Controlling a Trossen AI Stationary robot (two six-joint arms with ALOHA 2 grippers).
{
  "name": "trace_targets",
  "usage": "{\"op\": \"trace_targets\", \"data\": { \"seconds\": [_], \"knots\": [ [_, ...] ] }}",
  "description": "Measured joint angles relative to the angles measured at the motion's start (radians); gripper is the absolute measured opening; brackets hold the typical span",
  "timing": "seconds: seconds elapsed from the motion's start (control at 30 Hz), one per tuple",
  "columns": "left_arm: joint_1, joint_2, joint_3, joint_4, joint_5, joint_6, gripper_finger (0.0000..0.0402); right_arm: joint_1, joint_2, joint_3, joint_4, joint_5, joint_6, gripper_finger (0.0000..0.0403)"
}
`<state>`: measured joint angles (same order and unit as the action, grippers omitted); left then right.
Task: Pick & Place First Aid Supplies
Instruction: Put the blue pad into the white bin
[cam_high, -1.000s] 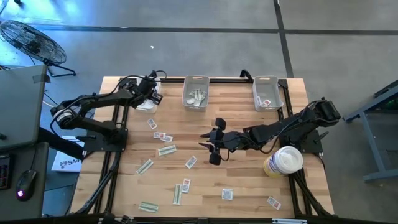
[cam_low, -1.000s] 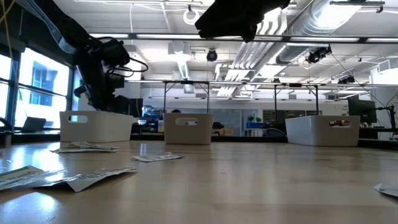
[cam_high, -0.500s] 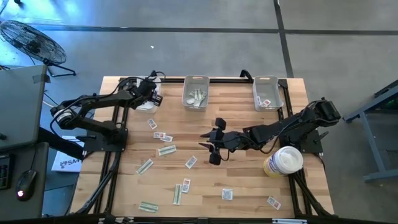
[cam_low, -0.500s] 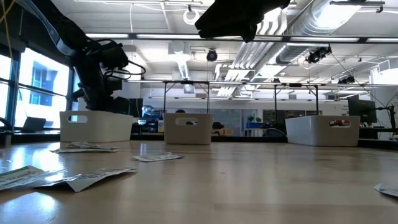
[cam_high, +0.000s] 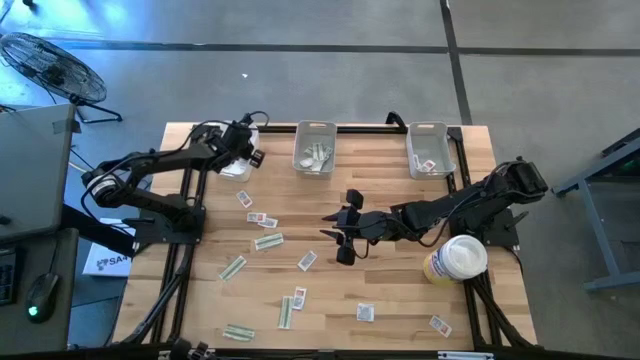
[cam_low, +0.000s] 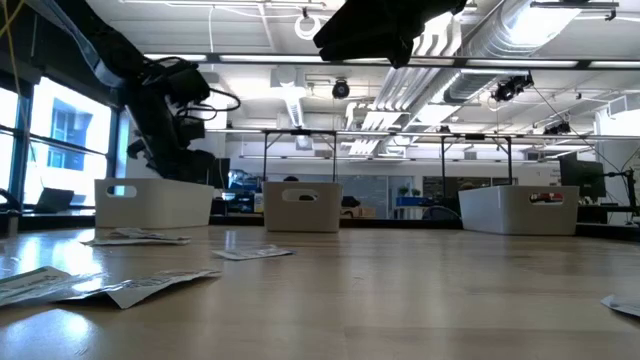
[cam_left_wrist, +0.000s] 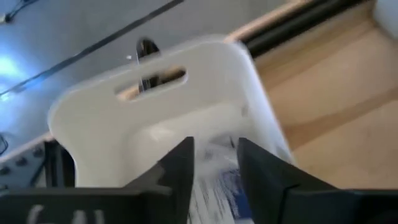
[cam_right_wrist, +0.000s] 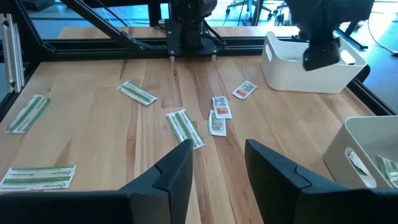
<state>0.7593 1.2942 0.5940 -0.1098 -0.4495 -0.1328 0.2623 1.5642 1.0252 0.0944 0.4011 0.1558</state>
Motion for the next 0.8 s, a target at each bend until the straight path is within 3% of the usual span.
{"op": "trace_targets", "data": {
  "seconds": [0.13,0.27,0.4,0.5,0.8],
  "knots": [
    [0.0,0.0,0.07,-0.089,0.019,0.022,0.0151,0.0,0.0,0.0,0.0,0.0,0.002,0.014],
    [0.0,-0.007,0.152,-0.212,0.032,0.023,0.0159,0.0,0.0,0.0,0.016,0.0,0.022,0.014],
    [-0.022,-0.06,0.178,-0.246,0.151,0.009,0.016,0.0,0.0,0.0,0.015,0.0,0.022,0.014],
    [-0.077,-0.118,0.178,-0.25,0.209,-0.004,0.016,0.0,0.0,0.0,0.016,0.001,0.021,0.014],
    [-0.351,-0.238,0.087,-0.218,0.191,-0.07,0.016,-0.002,0.0,0.0,0.121,0.008,0.046,0.014]
  ]
}}
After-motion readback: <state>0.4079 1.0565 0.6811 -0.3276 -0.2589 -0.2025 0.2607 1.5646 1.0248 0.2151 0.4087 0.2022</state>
